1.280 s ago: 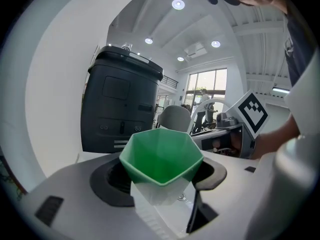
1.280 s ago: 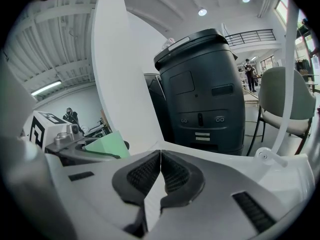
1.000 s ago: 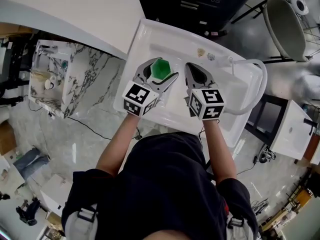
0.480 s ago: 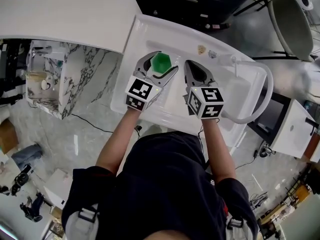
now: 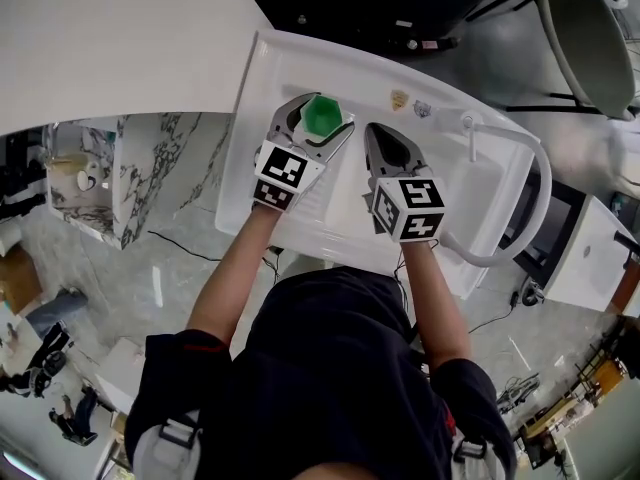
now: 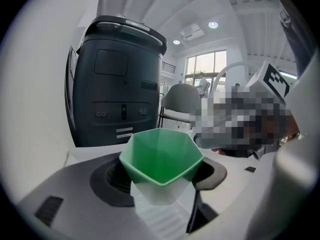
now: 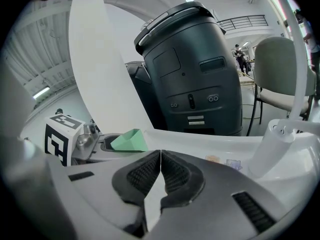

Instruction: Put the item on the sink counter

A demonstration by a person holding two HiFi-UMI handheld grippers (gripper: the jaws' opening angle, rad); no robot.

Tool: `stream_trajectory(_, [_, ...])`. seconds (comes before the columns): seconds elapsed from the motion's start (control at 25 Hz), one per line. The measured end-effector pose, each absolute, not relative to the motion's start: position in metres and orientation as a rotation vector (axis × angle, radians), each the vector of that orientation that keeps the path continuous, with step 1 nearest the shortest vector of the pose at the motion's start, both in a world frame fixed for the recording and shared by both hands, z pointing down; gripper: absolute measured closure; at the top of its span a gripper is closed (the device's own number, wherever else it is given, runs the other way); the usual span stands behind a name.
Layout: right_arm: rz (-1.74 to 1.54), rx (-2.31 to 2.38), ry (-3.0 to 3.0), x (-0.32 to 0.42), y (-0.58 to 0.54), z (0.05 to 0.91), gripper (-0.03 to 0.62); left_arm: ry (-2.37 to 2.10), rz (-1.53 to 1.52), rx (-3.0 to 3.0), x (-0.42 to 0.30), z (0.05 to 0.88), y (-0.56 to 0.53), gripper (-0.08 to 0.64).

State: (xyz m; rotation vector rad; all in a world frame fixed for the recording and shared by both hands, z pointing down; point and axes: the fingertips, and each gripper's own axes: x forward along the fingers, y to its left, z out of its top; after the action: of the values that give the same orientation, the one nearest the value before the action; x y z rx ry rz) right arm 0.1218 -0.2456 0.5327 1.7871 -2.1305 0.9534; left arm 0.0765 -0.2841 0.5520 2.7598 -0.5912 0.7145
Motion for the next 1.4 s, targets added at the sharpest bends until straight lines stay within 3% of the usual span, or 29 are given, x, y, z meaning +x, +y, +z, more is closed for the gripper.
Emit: stream_trajectory(1.4, [1.103, 1.735, -2.069, 0.128, -0.237, 0.582, 0.558, -0.63, 0.636, 2.792, 0.12, 0.596, -0.357, 0.244])
